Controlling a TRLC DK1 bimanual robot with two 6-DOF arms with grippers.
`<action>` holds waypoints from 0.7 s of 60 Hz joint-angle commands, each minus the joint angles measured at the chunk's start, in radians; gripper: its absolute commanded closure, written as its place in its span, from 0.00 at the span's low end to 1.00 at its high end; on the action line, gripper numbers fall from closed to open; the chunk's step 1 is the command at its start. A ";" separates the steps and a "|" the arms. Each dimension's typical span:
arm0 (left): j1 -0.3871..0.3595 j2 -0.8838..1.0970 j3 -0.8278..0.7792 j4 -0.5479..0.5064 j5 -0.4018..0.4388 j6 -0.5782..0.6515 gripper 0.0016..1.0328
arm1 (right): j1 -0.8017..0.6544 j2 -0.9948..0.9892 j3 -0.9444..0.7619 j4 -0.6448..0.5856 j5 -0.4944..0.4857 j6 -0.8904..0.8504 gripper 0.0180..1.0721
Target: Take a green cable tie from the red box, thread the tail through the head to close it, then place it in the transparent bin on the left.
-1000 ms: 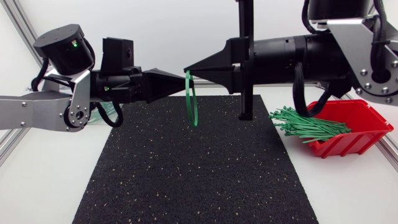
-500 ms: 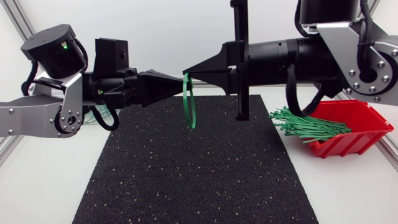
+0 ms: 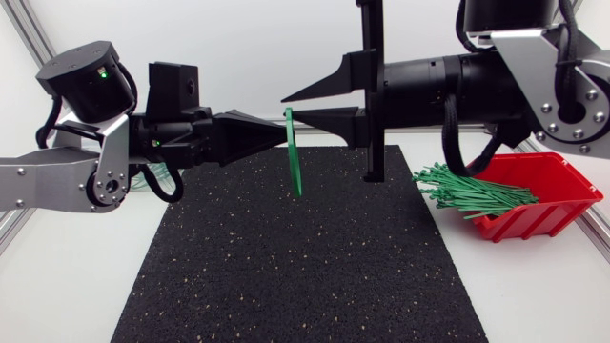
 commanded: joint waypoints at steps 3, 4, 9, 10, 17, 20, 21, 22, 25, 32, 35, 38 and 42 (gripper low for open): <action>0.005 0.029 0.025 0.023 0.008 0.011 0.97 | 0.012 -0.023 0.006 -0.022 0.007 0.004 0.73; 0.006 0.033 0.028 0.023 0.008 0.011 0.97 | 0.012 -0.023 0.006 -0.024 0.007 0.004 0.73; 0.020 0.046 0.040 0.023 0.006 0.009 0.97 | 0.014 -0.023 0.006 -0.027 0.006 0.001 0.73; 0.025 0.051 0.043 0.023 0.006 0.008 0.97 | 0.014 -0.023 0.006 -0.030 0.006 0.000 0.73; 0.054 0.056 0.059 0.023 -0.002 0.005 0.97 | 0.012 -0.021 0.002 -0.035 0.006 -0.005 0.73; 0.066 0.063 0.066 0.023 -0.002 0.002 0.97 | 0.012 -0.021 0.002 -0.035 0.007 -0.006 0.73; 0.068 0.063 0.068 0.023 -0.002 0.002 0.97 | 0.009 -0.020 0.000 -0.035 0.007 -0.006 0.73; 0.069 0.063 0.066 0.023 -0.002 0.002 0.97 | 0.008 -0.018 0.000 -0.033 0.007 -0.006 0.73; 0.069 0.062 0.065 0.023 0.000 0.002 0.97 | -0.006 -0.010 -0.003 -0.032 0.007 -0.006 0.73; 0.054 0.042 0.051 0.023 0.000 -0.003 0.97 | -0.034 0.003 -0.006 -0.018 0.010 -0.006 0.73; 0.042 0.036 0.043 0.023 0.000 -0.004 0.97 | -0.040 0.010 -0.001 -0.015 0.012 -0.006 0.73; 0.029 0.031 0.039 0.023 0.000 -0.004 0.97 | -0.045 0.019 0.006 -0.012 0.016 -0.005 0.73; 0.022 0.031 0.037 0.023 0.000 -0.009 0.97 | -0.043 0.042 0.020 -0.009 0.019 -0.005 0.73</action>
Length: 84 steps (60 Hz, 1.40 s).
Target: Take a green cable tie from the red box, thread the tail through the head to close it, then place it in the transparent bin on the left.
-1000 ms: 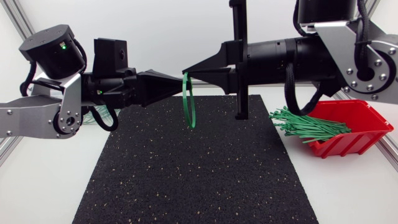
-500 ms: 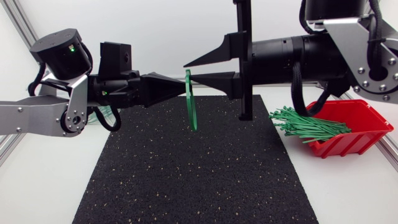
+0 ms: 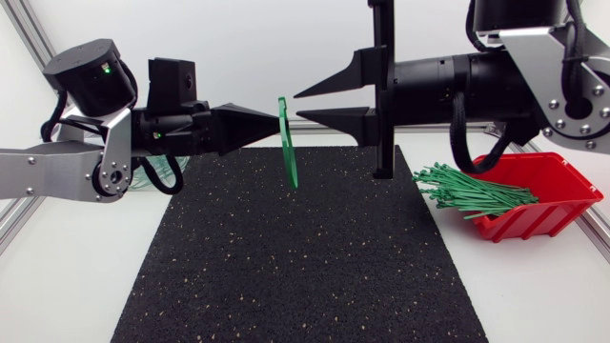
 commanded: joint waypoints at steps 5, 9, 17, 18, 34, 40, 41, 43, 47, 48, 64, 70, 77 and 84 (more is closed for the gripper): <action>-0.017 -0.014 -0.001 0.014 0.004 -0.019 0.97 | 0.001 0.066 0.032 0.018 0.009 -0.002 0.73; -0.020 -0.014 0.001 0.014 0.002 -0.032 0.97 | 0.002 0.068 0.032 0.024 0.018 -0.002 0.73; -0.029 -0.013 -0.002 0.014 0.002 -0.042 0.97 | 0.009 0.062 0.035 0.038 0.038 0.004 0.73; -0.029 -0.013 -0.002 0.014 0.004 -0.042 0.97 | 0.009 0.060 0.033 0.038 0.040 0.004 0.73; -0.029 -0.009 -0.002 0.014 0.004 -0.042 0.97 | -0.013 0.060 0.046 0.043 0.058 0.010 0.73; -0.026 -0.009 -0.001 0.014 0.002 -0.042 0.97 | -0.022 0.063 0.046 0.043 0.058 0.010 0.73; -0.026 -0.009 -0.002 0.014 0.002 -0.044 0.97 | -0.022 0.062 0.046 0.043 0.058 0.010 0.73; -0.028 -0.009 -0.002 0.014 0.002 -0.044 0.97 | -0.021 0.060 0.046 0.043 0.058 0.010 0.73; -0.034 -0.008 -0.002 0.014 0.004 -0.044 0.97 | -0.014 0.056 0.047 0.044 0.060 0.010 0.73; -0.036 -0.008 -0.002 0.014 0.002 -0.044 0.97 | -0.014 0.054 0.046 0.044 0.060 0.010 0.73; -0.042 0.012 0.005 0.014 0.002 -0.059 0.97 | -0.001 0.054 0.044 0.047 0.061 0.010 0.75; -0.042 0.014 0.005 0.014 0.004 -0.065 0.97 | -0.001 0.054 0.043 0.049 0.066 0.010 0.77; -0.040 0.014 0.007 0.014 0.002 -0.079 0.97 | 0.001 0.054 0.041 0.052 0.069 0.010 0.80; -0.042 0.015 0.010 0.014 0.004 -0.093 0.97 | 0.001 0.056 0.040 0.055 0.070 0.010 0.80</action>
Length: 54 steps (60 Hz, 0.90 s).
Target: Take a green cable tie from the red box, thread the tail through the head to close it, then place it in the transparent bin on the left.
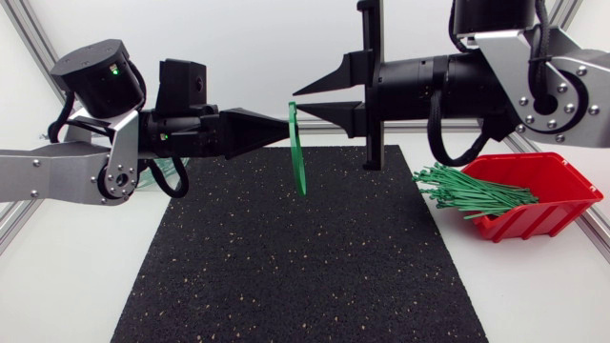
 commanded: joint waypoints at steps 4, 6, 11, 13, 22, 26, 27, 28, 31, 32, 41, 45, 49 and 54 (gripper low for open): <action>-0.005 0.015 0.010 0.014 0.004 -0.036 0.97 | 0.010 -0.006 0.014 0.009 0.006 0.011 0.80; -0.005 0.015 0.012 0.014 0.002 -0.038 0.97 | 0.013 -0.004 0.014 0.009 0.006 0.011 0.80; -0.004 0.015 0.013 0.014 0.004 -0.040 0.97 | 0.019 -0.001 0.012 0.009 0.006 0.011 0.80; -0.002 0.015 0.013 0.014 0.004 -0.041 0.97 | 0.021 -0.001 0.014 0.009 0.005 0.011 0.80; -0.002 0.017 0.015 0.014 0.004 -0.044 0.97 | 0.028 0.003 0.014 0.009 0.006 0.013 0.80; -0.002 0.018 0.015 0.014 0.004 -0.047 0.97 | 0.028 0.005 0.012 0.011 0.020 0.013 0.88; -0.002 0.018 0.015 0.014 0.004 -0.049 0.97 | 0.027 0.005 0.012 0.011 0.023 0.013 0.90; -0.002 0.018 0.015 0.014 0.004 -0.049 0.97 | 0.025 0.005 0.011 0.011 0.028 0.011 0.95; -0.002 0.020 0.015 0.014 0.004 -0.049 0.97 | 0.027 0.003 0.009 0.014 0.028 0.007 0.94; -0.002 0.020 0.016 0.014 0.004 -0.052 0.97 | 0.028 0.005 0.009 0.014 0.028 0.007 0.94; 0.001 0.023 0.021 0.014 0.004 -0.073 0.97 | 0.024 0.022 0.008 0.012 0.028 0.013 0.94; 0.002 0.023 0.026 0.014 0.004 -0.087 0.97 | 0.024 0.034 0.008 0.012 0.031 0.013 0.94; 0.004 0.021 0.026 0.014 0.004 -0.096 0.96 | 0.021 0.062 0.012 0.009 0.031 0.019 0.94; 0.005 0.012 0.024 0.014 0.007 -0.106 0.96 | 0.015 0.095 0.014 0.005 0.031 0.024 0.94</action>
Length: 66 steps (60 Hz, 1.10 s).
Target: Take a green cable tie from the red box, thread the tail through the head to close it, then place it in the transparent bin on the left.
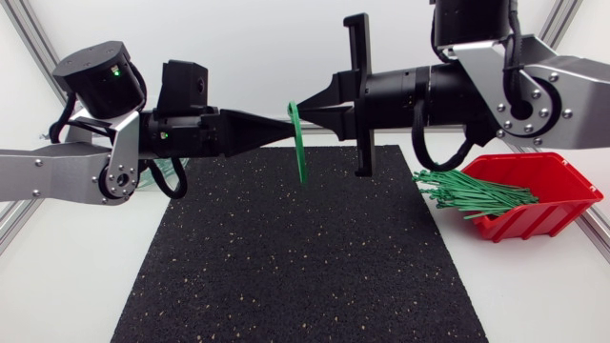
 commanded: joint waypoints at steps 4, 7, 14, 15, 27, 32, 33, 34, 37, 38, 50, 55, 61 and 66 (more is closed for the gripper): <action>0.004 0.004 0.025 0.015 0.014 -0.040 0.96 | -0.006 0.061 0.016 0.000 0.008 0.023 0.94; 0.005 0.001 0.025 0.015 0.014 -0.043 0.96 | -0.006 0.067 0.017 -0.005 0.013 0.023 0.94; 0.010 -0.001 0.025 0.015 0.017 -0.048 0.96 | -0.006 0.081 0.016 -0.010 0.021 0.022 0.94; 0.010 -0.001 0.025 0.015 0.017 -0.048 0.96 | -0.007 0.084 0.017 -0.011 0.021 0.020 0.94; 0.022 -0.009 0.024 0.016 0.017 -0.046 0.96 | -0.007 0.113 0.023 -0.046 0.025 0.000 0.94; 0.024 -0.016 0.019 0.016 0.017 -0.043 0.96 | -0.006 0.124 0.025 -0.060 0.025 -0.011 0.94; 0.024 -0.019 0.019 0.016 0.017 -0.043 0.96 | -0.006 0.125 0.025 -0.062 0.025 -0.012 0.94; 0.024 -0.019 0.019 0.016 0.017 -0.042 0.96 | -0.006 0.125 0.025 -0.063 0.025 -0.012 0.94; 0.024 -0.019 0.019 0.016 0.017 -0.043 0.96 | -0.006 0.130 0.026 -0.071 0.028 -0.017 0.94; 0.024 -0.019 0.019 0.016 0.017 -0.042 0.96 | -0.006 0.133 0.028 -0.075 0.028 -0.020 0.94; 0.025 -0.030 0.016 0.016 0.016 -0.040 0.96 | -0.004 0.147 0.035 -0.103 0.039 -0.040 0.94; 0.025 -0.033 0.015 0.016 0.016 -0.039 0.96 | -0.004 0.159 0.040 -0.115 0.042 -0.049 0.94; 0.028 -0.033 0.015 0.016 0.016 -0.039 0.96 | -0.001 0.173 0.045 -0.128 0.050 -0.058 0.94; 0.030 -0.033 0.015 0.016 0.016 -0.039 0.96 | 0.004 0.164 0.046 -0.131 0.053 -0.063 0.94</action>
